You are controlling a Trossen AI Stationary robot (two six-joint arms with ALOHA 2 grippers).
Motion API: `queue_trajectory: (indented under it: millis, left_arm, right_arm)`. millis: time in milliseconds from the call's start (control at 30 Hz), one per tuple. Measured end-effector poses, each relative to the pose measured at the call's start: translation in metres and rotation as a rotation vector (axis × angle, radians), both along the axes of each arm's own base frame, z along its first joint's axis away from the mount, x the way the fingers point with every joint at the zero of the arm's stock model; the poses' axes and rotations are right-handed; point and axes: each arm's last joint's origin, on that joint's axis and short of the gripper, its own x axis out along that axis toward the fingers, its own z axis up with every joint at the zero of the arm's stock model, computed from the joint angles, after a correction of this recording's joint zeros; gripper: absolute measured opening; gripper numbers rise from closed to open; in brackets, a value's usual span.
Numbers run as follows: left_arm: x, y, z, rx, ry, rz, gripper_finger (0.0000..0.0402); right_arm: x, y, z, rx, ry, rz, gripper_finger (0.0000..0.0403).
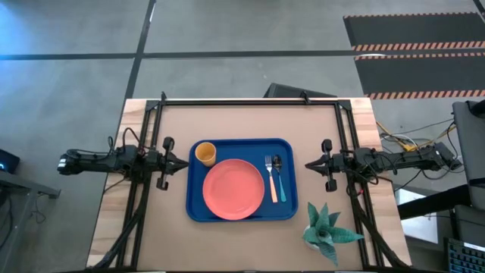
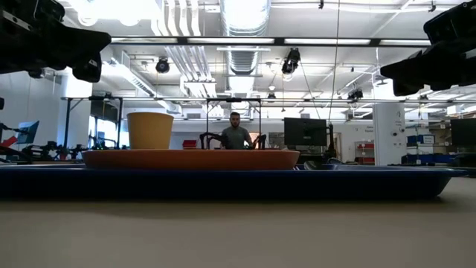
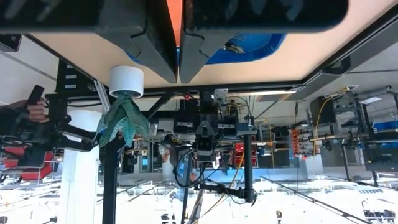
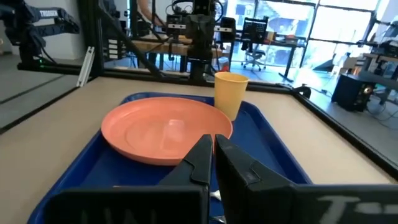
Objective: Pick and place plate/cup/fork/spoon on tray
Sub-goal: Return to Home Position
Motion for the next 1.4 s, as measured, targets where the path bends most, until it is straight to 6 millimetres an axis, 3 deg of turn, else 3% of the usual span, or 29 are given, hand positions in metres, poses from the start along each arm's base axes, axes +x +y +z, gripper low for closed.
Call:
queue_trajectory:
  millis: [333, 1400]
  left_arm:
    - [0.0000, 0.0000, -0.0001, 0.000, 0.001, 0.000, 0.0000]
    - [0.0000, 0.0000, -0.0001, 0.001, 0.000, -0.001, 0.0000]
  right_arm:
    - [0.0001, -0.0001, 0.0005, 0.092, -0.002, -0.012, 0.0009]
    - [0.0001, -0.0001, 0.0009, 0.094, -0.007, -0.012, 0.0009]
